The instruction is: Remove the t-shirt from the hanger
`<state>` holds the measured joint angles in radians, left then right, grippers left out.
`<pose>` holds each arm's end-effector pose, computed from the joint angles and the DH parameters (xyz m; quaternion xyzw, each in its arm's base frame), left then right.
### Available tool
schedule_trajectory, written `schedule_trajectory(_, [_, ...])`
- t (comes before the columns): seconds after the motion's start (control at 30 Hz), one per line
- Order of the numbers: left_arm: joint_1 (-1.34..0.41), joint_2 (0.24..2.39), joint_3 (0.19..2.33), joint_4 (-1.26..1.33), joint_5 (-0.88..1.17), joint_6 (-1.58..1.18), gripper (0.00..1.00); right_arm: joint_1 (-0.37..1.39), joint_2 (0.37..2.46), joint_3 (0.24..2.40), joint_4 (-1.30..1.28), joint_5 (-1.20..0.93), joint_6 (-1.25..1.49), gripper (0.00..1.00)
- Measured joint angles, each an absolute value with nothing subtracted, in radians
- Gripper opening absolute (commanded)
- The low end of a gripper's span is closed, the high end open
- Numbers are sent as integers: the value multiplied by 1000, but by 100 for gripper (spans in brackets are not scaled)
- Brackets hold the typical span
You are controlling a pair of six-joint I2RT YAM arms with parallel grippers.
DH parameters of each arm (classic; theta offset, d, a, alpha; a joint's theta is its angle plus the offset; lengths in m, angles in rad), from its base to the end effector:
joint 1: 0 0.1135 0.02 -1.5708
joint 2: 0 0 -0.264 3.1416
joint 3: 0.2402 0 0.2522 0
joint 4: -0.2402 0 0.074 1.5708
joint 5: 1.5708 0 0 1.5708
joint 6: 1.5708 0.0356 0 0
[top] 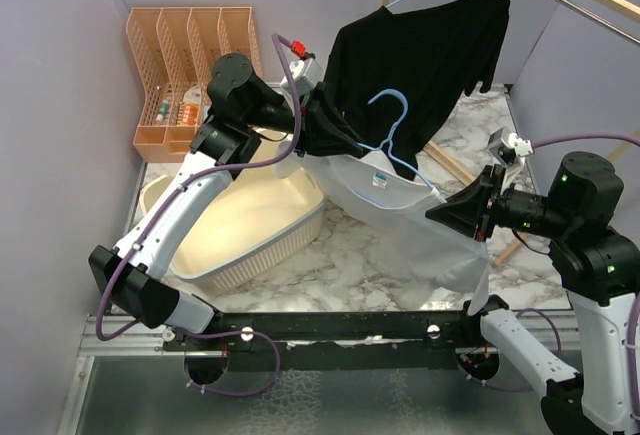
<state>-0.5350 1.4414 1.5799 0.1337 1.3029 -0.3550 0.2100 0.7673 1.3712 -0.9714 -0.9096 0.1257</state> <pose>0.2411 -0.1828 0.4910 0.5242 0.4354 -0.6036 0.4139 0.0792 0.0456 0.4508 -0.2796 0.7295 0.4420 0.4408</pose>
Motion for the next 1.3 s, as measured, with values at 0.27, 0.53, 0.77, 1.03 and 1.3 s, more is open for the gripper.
schedule_trajectory(0.27, [-537,1459,1589,141,1333,-354,0,208,768,1359,-975,-905,126,7])
schedule_trajectory(0.53, [-536,1506,1649,118,1335,-347,0,208,725,1306,-964,-790,144,58])
schedule_trajectory(0.77, [-493,1578,1735,122,1335,-376,0,208,593,1264,-1001,-518,169,68])
schedule_trajectory(1.03, [-450,1590,1787,199,1345,-465,0,208,522,1230,-1047,-295,198,56])
schedule_trajectory(1.3, [-435,1589,1789,257,1350,-514,0,208,519,1227,-1046,-224,207,2])
